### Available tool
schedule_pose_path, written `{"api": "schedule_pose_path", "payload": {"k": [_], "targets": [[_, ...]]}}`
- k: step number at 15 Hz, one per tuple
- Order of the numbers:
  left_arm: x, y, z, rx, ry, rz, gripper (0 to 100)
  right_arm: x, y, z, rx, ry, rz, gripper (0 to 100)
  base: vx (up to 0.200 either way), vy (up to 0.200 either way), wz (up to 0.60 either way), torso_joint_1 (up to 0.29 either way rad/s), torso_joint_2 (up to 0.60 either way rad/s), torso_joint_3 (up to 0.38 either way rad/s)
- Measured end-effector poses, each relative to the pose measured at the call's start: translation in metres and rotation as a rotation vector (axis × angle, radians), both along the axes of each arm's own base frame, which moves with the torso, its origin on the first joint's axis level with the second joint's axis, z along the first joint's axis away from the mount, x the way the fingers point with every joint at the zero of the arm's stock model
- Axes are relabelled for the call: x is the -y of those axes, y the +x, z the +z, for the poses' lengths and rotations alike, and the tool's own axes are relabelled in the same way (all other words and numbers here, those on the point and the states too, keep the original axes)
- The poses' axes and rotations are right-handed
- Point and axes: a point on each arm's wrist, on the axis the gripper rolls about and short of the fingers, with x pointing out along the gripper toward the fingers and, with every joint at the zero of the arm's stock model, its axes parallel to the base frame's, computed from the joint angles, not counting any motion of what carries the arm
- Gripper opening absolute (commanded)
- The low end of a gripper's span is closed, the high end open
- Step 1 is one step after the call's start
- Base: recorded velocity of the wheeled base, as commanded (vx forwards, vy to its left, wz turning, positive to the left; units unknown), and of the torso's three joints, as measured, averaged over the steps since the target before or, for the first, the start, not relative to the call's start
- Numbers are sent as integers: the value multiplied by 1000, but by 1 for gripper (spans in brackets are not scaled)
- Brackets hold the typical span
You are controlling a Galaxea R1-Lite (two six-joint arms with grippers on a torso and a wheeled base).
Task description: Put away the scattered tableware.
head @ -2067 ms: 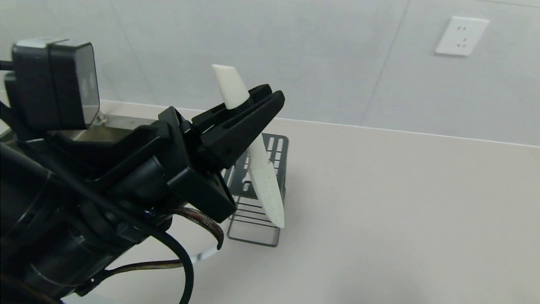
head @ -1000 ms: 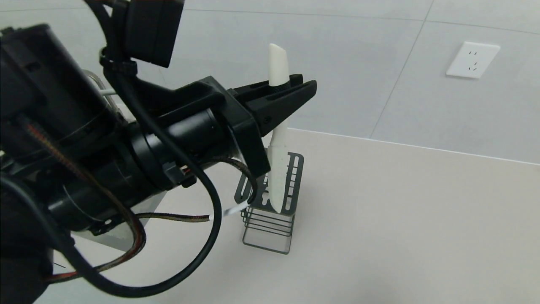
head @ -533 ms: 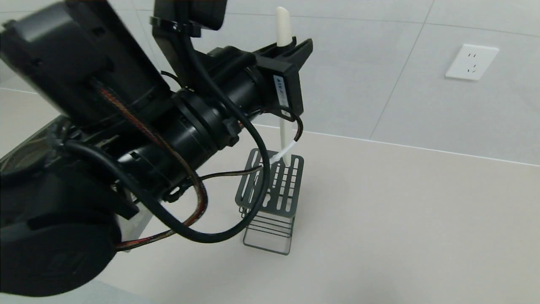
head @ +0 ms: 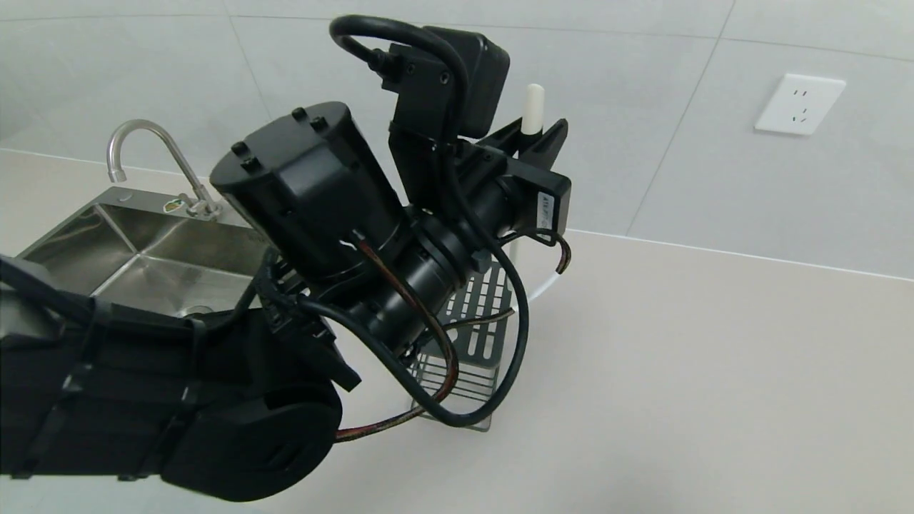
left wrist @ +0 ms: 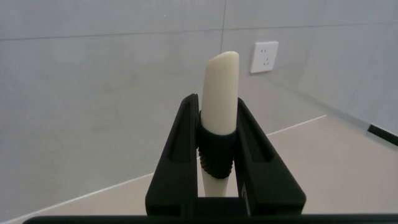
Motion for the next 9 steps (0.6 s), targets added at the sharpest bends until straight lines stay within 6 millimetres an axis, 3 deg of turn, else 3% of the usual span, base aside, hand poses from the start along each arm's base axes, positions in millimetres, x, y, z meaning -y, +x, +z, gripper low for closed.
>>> {"api": "schedule_pose_path", "payload": {"k": [9], "targets": [[14, 7, -12, -23, -37, 84, 0, 0, 0, 0, -1, 0, 0, 100, 0, 0, 0, 0, 0, 0]]}}
